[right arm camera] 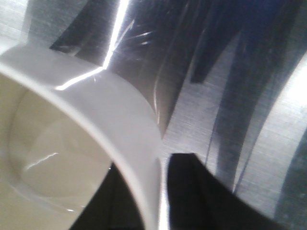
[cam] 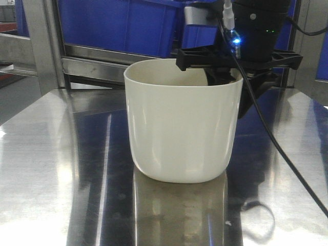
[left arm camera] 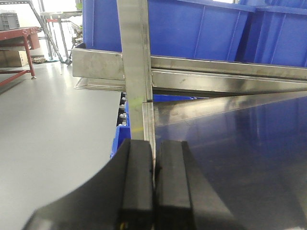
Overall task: Move white bin to right shelf second layer
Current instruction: 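Lower the open right gripper onto the bin's rim and close it, then lift the white bin off the table with the right gripper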
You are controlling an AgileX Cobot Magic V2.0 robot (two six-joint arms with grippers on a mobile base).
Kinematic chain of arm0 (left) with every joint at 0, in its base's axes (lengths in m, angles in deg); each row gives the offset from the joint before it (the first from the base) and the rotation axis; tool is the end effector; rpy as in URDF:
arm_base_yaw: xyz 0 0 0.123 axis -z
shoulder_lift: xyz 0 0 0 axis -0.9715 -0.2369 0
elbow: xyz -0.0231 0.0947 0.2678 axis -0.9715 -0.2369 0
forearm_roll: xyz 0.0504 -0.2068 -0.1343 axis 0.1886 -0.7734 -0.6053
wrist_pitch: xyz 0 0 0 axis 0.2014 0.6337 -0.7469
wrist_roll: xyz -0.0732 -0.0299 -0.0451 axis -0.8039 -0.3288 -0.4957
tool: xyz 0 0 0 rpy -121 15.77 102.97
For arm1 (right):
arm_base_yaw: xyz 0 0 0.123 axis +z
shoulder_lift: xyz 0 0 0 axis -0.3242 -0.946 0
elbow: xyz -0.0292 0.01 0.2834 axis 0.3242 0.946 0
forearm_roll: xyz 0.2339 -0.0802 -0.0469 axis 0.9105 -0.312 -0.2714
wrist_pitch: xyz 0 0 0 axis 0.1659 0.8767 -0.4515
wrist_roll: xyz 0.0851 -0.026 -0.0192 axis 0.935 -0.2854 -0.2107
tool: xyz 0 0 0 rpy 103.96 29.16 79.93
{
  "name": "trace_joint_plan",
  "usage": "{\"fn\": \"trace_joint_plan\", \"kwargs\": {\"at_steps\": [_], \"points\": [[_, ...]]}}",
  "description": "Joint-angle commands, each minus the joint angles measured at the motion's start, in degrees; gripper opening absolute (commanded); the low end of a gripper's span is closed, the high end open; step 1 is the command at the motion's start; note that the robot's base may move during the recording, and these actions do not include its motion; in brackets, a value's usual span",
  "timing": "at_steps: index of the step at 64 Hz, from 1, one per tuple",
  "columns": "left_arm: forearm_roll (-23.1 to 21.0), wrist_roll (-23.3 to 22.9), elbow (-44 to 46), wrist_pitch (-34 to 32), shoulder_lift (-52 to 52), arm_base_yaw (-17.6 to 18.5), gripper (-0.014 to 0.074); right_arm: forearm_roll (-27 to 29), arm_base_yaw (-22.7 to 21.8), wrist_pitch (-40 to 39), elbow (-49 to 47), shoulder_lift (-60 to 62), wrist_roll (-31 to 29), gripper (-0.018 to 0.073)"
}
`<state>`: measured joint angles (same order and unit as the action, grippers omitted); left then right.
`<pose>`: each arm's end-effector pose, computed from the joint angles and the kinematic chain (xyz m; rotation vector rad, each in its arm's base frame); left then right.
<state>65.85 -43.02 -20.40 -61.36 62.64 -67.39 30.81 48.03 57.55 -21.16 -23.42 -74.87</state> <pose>0.0555 -0.0093 0.2033 0.1537 1.5622 -0.0994 0.3114 0.1775 0.2525 -0.3730 2.8228 0.2248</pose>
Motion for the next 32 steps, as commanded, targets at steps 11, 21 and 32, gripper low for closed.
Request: {"fn": "trace_joint_plan", "kwargs": {"at_steps": [11, 21, 32], "points": [[-0.31, -0.2, -2.11, -4.9, 0.8, 0.21, 0.0085, 0.17, 0.06, -7.21, -1.81, 7.36, -0.11, 0.0032], [-0.31, -0.2, -2.11, -4.9, 0.8, 0.21, 0.0085, -1.04, 0.0, -12.1, -1.81, 12.94, -0.11, 0.0033], [-0.31, -0.2, -2.11, -4.9, 0.8, 0.21, 0.0085, -4.42, 0.0, -14.88, -1.23, 19.59, -0.11, 0.0033]]}}
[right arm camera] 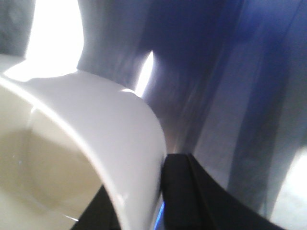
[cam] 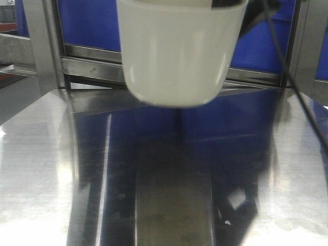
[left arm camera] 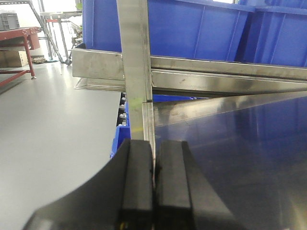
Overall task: Move white bin to right shelf second layer
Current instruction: 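Lift the white bin off the table with the right gripper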
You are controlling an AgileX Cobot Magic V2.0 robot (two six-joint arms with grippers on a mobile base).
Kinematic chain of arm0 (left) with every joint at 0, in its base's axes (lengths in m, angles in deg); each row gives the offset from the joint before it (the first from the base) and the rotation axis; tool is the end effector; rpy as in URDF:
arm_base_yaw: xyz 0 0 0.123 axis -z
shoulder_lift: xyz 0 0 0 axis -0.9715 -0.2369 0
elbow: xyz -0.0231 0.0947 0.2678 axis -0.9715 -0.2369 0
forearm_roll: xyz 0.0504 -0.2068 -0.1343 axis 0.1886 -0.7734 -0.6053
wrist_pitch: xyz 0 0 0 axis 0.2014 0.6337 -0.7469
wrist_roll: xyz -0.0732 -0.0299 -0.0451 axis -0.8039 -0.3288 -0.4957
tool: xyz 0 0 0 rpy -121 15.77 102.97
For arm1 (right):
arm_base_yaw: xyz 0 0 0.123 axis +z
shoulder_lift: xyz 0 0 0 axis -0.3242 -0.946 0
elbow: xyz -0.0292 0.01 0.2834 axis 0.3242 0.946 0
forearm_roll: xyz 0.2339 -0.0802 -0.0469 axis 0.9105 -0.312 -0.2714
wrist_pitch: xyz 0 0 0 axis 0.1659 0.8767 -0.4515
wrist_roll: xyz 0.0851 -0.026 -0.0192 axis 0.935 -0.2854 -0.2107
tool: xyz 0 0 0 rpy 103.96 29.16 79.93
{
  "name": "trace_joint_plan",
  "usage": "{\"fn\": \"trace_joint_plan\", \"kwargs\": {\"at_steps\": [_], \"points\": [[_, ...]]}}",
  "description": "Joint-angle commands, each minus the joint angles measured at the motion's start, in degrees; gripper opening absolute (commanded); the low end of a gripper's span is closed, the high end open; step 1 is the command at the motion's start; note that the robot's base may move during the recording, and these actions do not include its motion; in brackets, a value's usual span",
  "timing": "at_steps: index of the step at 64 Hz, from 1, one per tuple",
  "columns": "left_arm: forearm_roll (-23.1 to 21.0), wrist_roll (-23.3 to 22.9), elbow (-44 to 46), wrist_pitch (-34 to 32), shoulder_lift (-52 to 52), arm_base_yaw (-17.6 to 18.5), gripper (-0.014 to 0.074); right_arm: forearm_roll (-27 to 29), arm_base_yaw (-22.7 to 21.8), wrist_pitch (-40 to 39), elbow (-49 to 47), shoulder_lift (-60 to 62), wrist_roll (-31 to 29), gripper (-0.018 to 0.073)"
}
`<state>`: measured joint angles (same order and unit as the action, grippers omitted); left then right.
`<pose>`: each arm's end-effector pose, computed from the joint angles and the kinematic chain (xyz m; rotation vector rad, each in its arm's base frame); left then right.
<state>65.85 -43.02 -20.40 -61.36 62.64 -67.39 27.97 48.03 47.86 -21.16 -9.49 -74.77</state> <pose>0.0555 -0.0093 0.2033 0.1537 1.5622 -0.0994 0.2874 0.1600 0.3441 -0.3446 2.4098 0.3354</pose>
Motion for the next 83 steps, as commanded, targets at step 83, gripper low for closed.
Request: {"fn": "trace_joint_plan", "kwargs": {"at_steps": [83], "points": [[-0.31, -0.2, -2.11, -4.9, 0.8, 0.21, 0.0085, -1.99, -16.9, -18.27, 43.61, 61.21, -0.21, 0.0033]]}}
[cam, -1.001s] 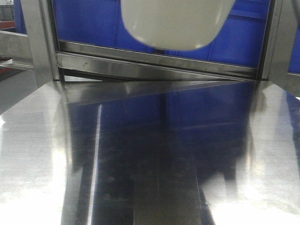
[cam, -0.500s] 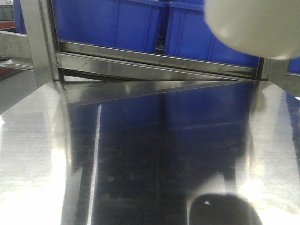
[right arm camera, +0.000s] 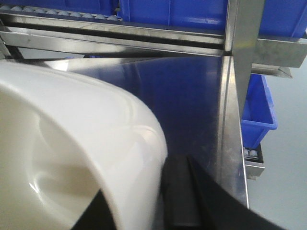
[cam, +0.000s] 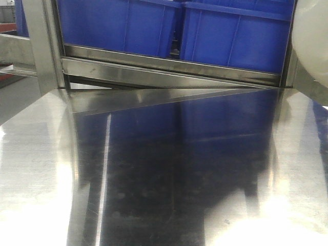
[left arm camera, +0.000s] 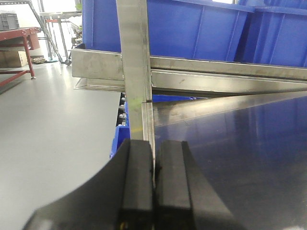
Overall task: Move white bin to right shelf second layer
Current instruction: 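Lift the white bin off the table with the right gripper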
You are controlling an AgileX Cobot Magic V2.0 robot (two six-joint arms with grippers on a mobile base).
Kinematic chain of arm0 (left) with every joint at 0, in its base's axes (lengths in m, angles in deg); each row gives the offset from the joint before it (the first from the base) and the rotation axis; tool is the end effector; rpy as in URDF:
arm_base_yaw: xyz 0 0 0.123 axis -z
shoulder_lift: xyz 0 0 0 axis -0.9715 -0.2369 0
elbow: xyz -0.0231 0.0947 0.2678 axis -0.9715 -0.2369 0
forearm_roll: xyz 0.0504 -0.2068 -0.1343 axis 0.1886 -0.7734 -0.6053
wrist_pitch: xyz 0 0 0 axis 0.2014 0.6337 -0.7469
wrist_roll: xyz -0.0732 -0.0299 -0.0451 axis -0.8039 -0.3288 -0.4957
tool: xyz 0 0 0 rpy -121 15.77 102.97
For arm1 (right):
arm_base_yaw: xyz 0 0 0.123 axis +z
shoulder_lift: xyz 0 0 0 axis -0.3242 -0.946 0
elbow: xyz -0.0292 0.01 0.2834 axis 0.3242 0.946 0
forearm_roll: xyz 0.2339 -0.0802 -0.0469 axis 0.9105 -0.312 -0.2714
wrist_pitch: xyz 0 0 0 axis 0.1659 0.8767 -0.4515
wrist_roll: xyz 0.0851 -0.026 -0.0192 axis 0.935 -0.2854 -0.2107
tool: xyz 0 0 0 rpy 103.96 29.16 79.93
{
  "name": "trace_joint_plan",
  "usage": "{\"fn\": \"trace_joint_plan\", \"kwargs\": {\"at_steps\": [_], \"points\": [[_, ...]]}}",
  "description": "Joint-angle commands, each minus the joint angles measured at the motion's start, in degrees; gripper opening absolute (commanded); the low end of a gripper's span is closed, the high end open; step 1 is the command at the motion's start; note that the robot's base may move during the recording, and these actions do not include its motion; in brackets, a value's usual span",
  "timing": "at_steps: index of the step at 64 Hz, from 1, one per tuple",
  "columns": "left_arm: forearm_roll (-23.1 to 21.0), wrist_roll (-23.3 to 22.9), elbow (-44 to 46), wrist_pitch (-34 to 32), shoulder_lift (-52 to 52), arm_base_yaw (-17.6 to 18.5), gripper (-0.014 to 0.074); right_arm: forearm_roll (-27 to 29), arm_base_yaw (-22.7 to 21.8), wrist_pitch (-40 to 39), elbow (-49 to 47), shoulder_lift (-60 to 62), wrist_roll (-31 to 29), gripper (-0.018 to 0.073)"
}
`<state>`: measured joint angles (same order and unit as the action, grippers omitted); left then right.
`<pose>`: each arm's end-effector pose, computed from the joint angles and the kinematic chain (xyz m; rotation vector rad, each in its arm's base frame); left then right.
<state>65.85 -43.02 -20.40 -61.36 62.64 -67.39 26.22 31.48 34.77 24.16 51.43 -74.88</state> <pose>0.0555 -0.0093 0.2033 0.1537 1.5622 -0.0994 0.0847 0.0174 0.3172 -0.0118 1.9144 0.2658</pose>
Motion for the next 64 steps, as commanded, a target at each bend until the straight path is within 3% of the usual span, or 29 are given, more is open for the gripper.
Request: {"fn": "trace_joint_plan", "kwargs": {"at_steps": [1, 64], "points": [[-0.31, -0.2, -2.11, -4.9, 0.8, 0.21, 0.0085, -0.24, -0.35, -5.18, -1.71, 0.29, -0.1, 0.0033], [-0.31, -0.2, -2.11, -4.9, 0.8, 0.21, 0.0085, -0.24, -0.35, -4.92, -1.71, 0.29, -0.1, 0.0033]]}}
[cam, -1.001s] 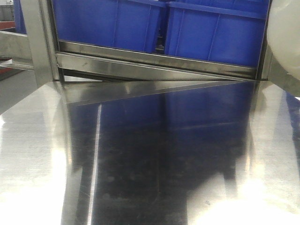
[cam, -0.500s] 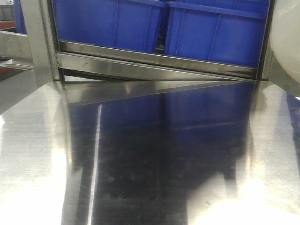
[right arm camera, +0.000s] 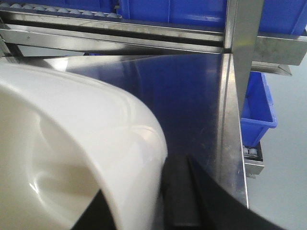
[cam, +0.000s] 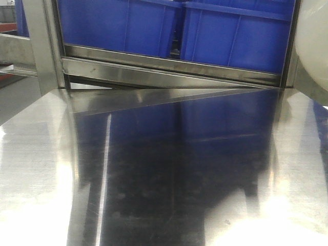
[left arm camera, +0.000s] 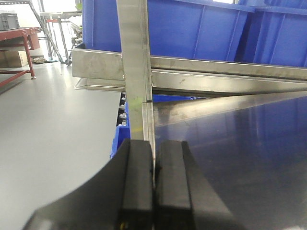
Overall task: Move white bin to right shelf second layer
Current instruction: 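Lift the white bin off the table with the right gripper, then back away from the table and turn while holding the bin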
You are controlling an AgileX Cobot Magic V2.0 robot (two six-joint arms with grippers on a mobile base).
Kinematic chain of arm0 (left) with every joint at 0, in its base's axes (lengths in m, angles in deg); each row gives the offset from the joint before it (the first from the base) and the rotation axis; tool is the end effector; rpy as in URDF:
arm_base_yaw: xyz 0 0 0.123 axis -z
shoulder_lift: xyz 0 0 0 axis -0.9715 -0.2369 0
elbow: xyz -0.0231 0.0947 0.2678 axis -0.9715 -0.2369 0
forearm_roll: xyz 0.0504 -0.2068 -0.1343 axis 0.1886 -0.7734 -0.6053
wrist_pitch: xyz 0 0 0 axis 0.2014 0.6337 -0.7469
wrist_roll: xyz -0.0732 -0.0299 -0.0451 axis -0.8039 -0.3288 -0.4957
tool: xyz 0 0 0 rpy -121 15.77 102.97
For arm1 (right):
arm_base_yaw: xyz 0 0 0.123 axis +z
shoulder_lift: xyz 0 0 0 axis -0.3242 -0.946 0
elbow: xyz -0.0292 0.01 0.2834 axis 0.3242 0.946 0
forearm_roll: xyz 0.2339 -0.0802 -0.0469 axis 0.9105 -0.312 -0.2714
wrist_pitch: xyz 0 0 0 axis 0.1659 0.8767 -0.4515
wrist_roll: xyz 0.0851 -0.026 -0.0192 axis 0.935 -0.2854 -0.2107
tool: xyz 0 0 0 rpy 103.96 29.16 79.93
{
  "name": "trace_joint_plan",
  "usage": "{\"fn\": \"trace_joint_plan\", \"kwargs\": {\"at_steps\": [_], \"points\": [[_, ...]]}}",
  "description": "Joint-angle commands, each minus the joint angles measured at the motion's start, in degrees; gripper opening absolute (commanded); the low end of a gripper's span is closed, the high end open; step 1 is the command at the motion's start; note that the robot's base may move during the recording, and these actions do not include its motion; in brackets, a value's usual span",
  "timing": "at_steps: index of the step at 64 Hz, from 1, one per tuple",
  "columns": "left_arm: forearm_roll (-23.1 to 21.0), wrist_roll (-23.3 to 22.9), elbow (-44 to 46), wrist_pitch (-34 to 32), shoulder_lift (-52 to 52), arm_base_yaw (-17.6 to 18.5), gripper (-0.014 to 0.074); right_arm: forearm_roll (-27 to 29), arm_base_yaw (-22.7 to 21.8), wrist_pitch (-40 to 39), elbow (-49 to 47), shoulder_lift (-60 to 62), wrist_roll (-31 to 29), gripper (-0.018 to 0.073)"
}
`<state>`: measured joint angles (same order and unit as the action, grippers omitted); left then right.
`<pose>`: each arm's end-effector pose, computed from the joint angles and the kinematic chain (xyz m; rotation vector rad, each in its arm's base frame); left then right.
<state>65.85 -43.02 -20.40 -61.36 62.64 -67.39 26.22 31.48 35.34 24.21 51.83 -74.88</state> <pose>0.0555 -0.0093 0.2033 0.1537 1.5622 -0.0994 0.0831 0.0170 0.3167 -0.0115 1.9183 0.2651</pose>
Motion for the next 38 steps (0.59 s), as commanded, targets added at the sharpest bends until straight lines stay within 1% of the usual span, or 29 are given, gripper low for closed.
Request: {"fn": "trace_joint_plan", "kwargs": {"at_steps": [1, 38], "points": [[-0.31, -0.2, -2.11, -4.9, 0.8, 0.21, 0.0085, -0.24, -0.35, -5.48, -1.76, -0.11, -0.1, 0.0033], [-0.31, -0.2, -2.11, -4.9, 0.8, 0.21, 0.0085, -0.24, -0.35, -5.48, -1.76, -0.11, -0.1, 0.0033]]}}
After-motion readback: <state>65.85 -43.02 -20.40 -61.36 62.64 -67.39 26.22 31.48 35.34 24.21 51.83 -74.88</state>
